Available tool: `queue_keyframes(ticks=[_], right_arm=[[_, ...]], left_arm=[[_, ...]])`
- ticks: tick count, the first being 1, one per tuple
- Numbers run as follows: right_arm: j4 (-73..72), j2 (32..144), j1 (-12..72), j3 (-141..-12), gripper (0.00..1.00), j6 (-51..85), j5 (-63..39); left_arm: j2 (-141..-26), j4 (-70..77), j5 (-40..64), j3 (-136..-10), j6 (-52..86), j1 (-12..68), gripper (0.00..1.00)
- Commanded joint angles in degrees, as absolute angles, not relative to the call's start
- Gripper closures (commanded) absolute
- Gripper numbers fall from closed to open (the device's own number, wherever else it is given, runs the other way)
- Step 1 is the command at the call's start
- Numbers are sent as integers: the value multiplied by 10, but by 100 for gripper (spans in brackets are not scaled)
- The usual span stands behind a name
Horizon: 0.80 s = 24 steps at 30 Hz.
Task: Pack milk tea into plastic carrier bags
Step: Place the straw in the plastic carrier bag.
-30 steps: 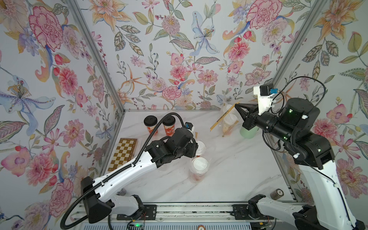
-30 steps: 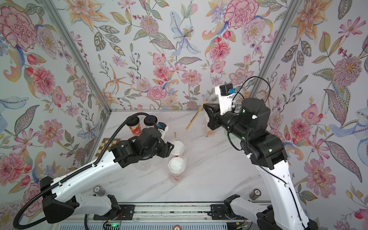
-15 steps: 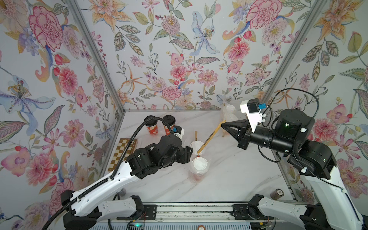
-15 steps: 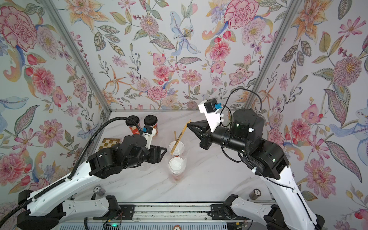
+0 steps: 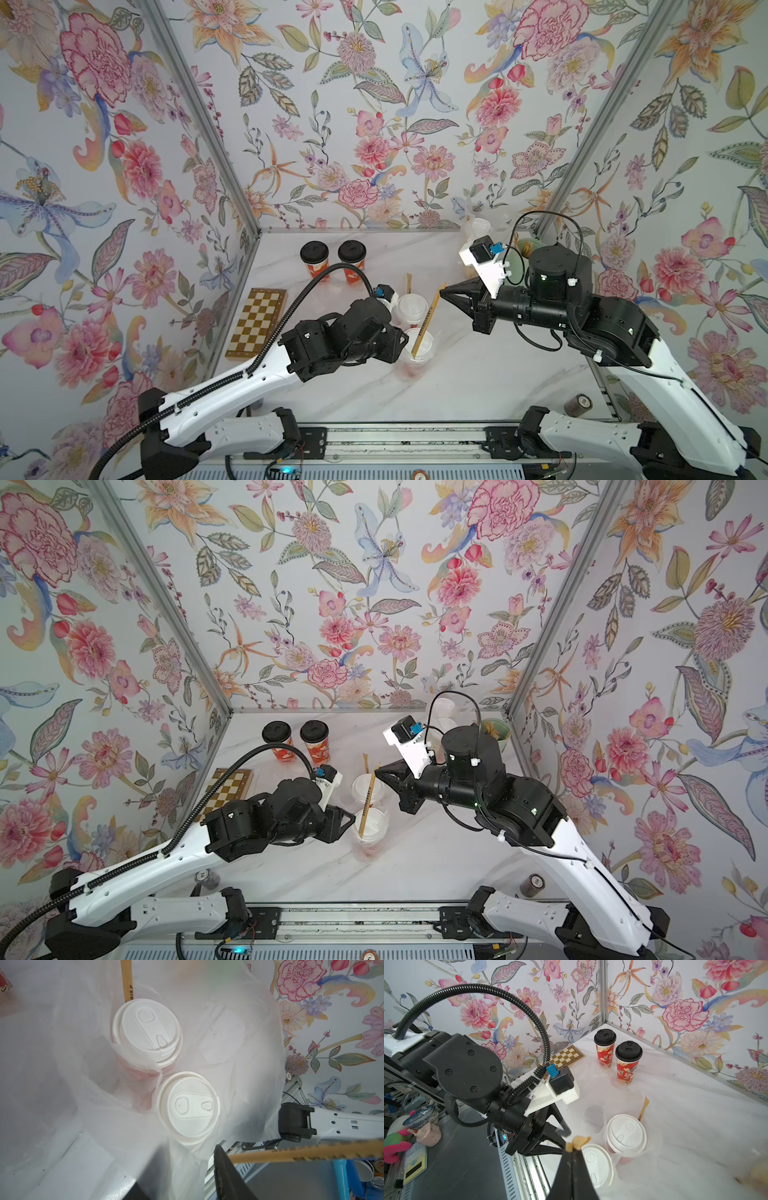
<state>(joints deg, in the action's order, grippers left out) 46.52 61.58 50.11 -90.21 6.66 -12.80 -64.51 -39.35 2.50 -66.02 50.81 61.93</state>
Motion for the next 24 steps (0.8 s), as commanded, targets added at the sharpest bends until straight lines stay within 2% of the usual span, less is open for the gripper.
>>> queue_keyframes(ticks=[1,4,8,16,24], right_arm=[[464,602,510,-884,100,68,-110],[453,595,522,-865,100,66,-103],[433,584,540,-840,100,56,-82],[406,569,558,-813,100,40,-60],[397,571,565,-778,100,49,-104]], left_arm=[[-634,-382,42,-645,508,630,72],[-625,-367,46,-636,510,634,86],[-617,-341,59,-628,512,638,95],[-613,-332,66,-625,513,638,99],[-606,-327,59,-615,520,639,100]])
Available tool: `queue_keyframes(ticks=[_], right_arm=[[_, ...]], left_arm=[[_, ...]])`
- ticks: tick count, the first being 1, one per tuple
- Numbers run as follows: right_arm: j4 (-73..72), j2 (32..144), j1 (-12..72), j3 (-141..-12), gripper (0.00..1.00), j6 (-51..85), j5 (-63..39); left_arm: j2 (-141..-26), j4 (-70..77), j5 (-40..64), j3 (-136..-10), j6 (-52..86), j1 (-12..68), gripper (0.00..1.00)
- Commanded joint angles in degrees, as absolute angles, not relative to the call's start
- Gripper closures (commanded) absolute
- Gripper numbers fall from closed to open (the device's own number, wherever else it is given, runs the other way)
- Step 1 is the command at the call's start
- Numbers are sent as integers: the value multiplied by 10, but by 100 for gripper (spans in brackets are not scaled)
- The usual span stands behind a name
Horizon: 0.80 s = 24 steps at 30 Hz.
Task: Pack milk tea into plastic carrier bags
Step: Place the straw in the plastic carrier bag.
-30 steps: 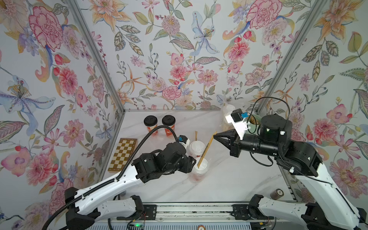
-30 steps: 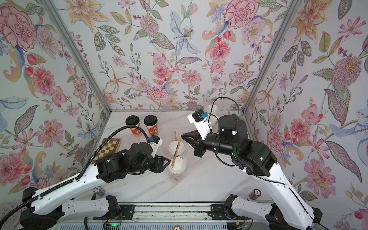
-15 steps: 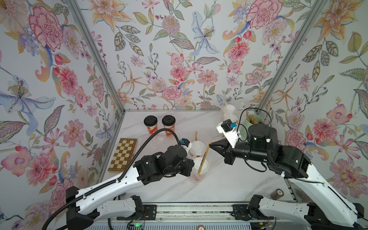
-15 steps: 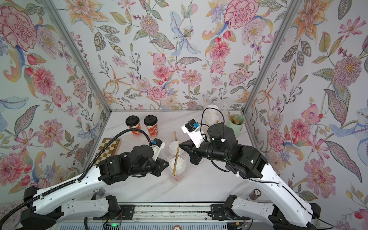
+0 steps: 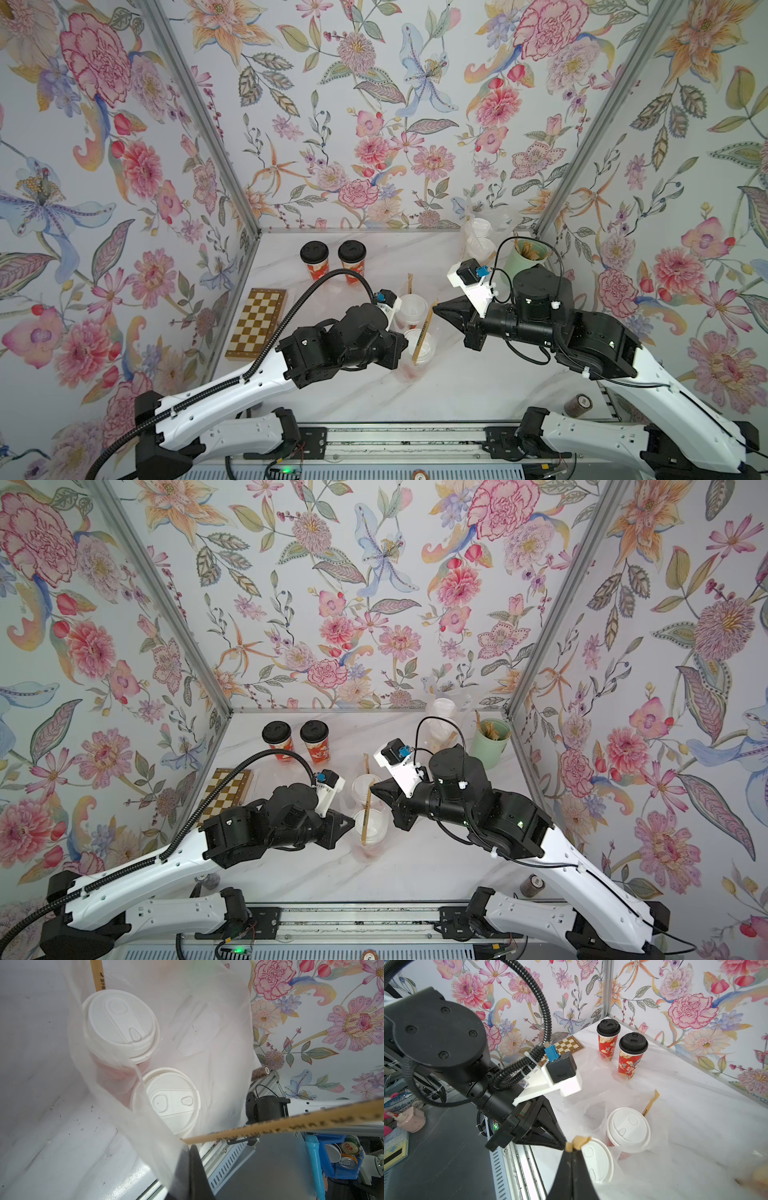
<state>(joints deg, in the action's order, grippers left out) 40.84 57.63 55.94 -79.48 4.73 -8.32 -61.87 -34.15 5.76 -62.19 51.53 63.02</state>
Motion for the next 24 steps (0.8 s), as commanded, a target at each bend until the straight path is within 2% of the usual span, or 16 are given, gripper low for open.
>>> queue_keyframes(ticks=[1,8,13,18,24], right_arm=[[396,571,568,-775,100,51,-111],[373,563,602,-726,100,46,-109],[286,517,631,-625,100,23,-85],[180,466,632,-515,100,18,-93],[118,429,631,-412,100,14,-65]], left_arm=[[-606,-327,58,-613,521,639,100],[-603,-321,53,-608,523,639,100],[-602,-323,47,-610,525,639,100],[-600,-324,44,-609,528,639,100],[-603,-326,43,-611,529,639,100]])
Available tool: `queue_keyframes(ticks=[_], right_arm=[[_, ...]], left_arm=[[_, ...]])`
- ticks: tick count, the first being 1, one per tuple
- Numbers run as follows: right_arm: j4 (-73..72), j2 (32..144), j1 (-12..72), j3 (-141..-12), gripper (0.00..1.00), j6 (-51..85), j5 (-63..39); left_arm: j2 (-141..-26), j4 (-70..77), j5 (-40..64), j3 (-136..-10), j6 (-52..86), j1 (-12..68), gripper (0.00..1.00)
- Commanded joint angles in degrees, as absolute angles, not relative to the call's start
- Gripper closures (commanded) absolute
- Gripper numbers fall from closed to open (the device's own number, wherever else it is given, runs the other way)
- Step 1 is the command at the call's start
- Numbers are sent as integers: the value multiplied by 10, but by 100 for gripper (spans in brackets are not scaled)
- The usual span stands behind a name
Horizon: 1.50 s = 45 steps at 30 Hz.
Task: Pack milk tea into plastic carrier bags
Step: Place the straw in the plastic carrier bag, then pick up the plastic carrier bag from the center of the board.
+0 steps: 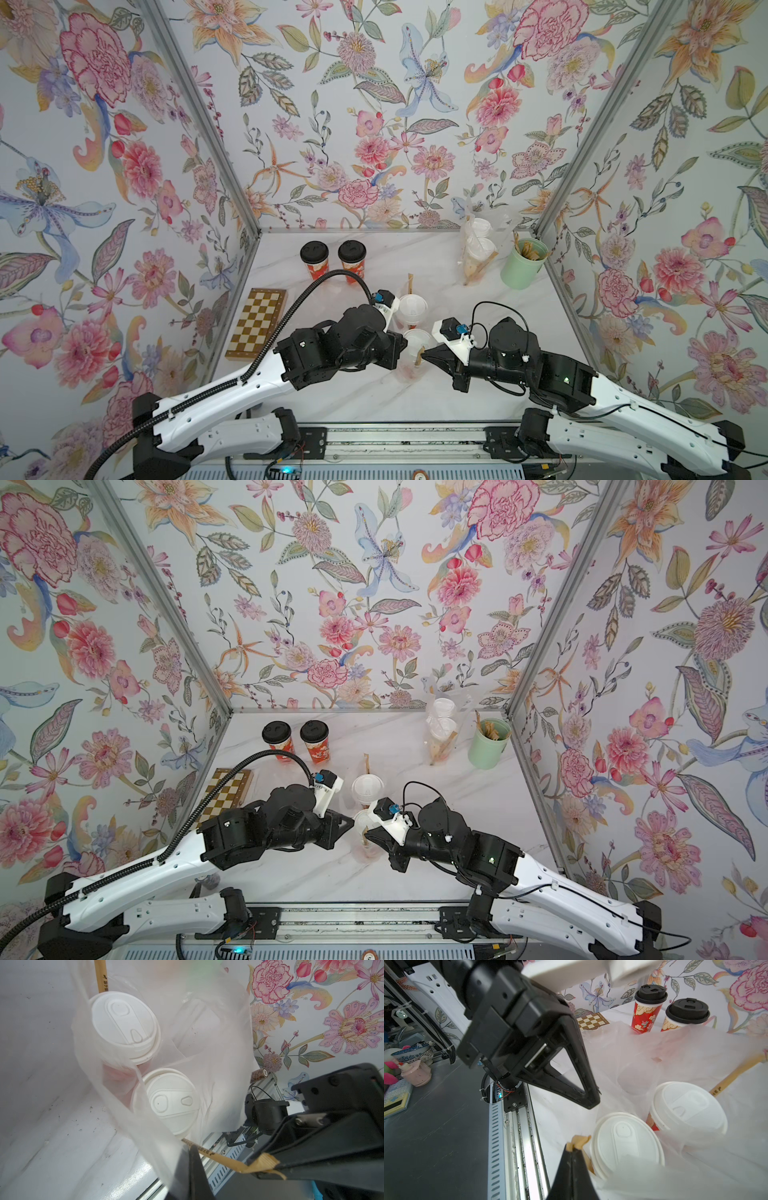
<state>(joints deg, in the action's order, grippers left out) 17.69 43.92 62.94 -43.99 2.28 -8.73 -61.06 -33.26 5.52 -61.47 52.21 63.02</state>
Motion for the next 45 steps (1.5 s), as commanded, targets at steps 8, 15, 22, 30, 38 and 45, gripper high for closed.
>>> queue_keyframes(ticks=[8,15,22,30,38,45], right_arm=[[83,427,621,-337,100,47,-43],[89,428,611,-333,100,70,-39],[168,432,610,-446,66,84,-58],[274,484,588,-606,53,130,-21],[460,587,479,-743,42,238,29],[495,641,392,-750,34,272,-69]], left_arm=[[-609,-324,44,-615,529,639,100],[-609,-324,42,-618,528,639,99],[-606,-332,10,-639,518,638,80],[-633,-382,-72,-713,481,628,55],[-681,-438,-90,-783,430,568,34],[-699,-425,-34,-769,407,521,30]])
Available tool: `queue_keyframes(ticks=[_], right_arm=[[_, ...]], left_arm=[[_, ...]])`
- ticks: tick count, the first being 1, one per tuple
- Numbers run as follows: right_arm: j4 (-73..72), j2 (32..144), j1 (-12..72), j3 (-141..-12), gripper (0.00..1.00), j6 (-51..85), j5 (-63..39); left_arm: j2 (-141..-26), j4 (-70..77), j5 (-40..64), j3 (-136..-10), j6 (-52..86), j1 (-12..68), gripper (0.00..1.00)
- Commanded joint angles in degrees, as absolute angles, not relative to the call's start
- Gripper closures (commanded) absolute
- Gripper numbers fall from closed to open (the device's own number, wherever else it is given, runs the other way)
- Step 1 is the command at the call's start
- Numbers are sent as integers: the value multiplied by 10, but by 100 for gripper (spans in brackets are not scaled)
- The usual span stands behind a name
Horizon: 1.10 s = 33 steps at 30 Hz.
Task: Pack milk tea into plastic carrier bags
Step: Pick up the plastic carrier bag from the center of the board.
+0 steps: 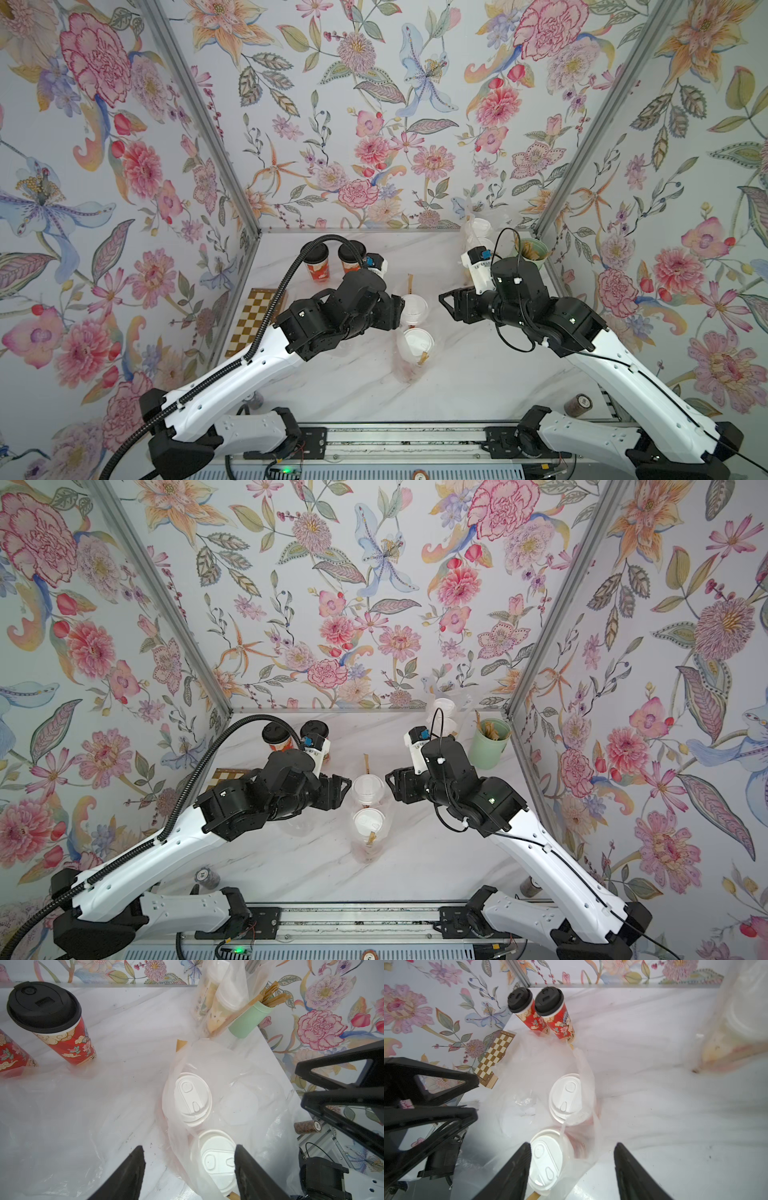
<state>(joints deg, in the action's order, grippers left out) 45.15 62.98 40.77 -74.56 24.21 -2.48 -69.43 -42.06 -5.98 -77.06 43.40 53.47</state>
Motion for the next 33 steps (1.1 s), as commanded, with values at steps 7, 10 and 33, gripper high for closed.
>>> queue_keyframes(ticks=[7,10,33], right_arm=[[495,677,351,-735,41,272,-120],[495,686,345,-732,48,271,-138],[495,705,317,-812,100,252,-115]], left_arm=[[-723,-381,29,-753,388,512,40],[-737,-369,43,-748,385,509,46],[-795,-323,44,-812,364,486,100]])
